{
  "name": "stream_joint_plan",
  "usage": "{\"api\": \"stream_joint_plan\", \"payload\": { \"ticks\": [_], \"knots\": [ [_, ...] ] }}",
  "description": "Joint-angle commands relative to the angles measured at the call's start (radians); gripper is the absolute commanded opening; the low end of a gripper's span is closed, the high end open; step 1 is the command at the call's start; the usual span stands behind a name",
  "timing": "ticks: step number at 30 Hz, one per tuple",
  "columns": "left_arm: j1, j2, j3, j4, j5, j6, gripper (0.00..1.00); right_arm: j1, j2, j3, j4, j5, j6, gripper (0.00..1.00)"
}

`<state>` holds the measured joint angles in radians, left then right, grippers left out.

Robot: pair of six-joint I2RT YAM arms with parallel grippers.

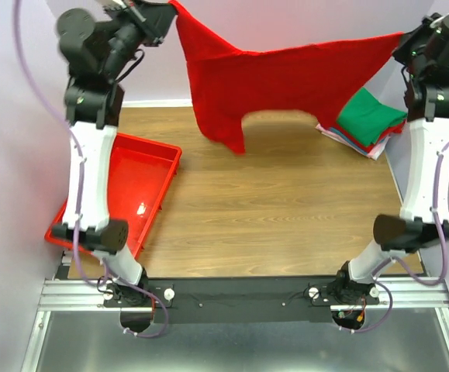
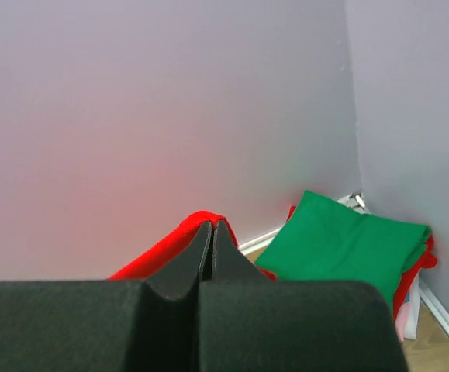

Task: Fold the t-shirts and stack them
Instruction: Flatten the tshirt out

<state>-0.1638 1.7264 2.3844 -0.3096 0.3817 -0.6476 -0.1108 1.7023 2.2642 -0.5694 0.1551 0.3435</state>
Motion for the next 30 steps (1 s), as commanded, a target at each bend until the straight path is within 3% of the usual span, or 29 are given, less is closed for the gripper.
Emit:
{"api": "stream_joint_plan", "payload": {
  "ticks": [1,9,15,23,30],
  "knots": [
    [0.003,-0.172,-0.108,0.084,0.023,0.065,0.00,-0.006,-0.134,-0.054,0.026,0.061,0.003,0.01],
    [0.003,-0.508,-0.411,0.083,-0.018,0.146,0.00,-0.006,-0.409,-0.202,0.039,0.144,-0.034,0.01],
    [0.003,-0.666,-0.458,0.043,-0.043,0.193,0.00,-0.006,-0.591,-0.291,0.037,0.178,-0.037,0.01],
    [0.003,-0.648,-0.337,-0.020,0.011,0.204,0.00,-0.004,-0.691,-0.287,0.026,0.268,-0.049,0.01],
    [0.003,-0.527,-0.240,0.016,0.086,0.164,0.00,-0.004,-0.650,-0.281,0.026,0.366,-0.047,0.01]
  ]
}}
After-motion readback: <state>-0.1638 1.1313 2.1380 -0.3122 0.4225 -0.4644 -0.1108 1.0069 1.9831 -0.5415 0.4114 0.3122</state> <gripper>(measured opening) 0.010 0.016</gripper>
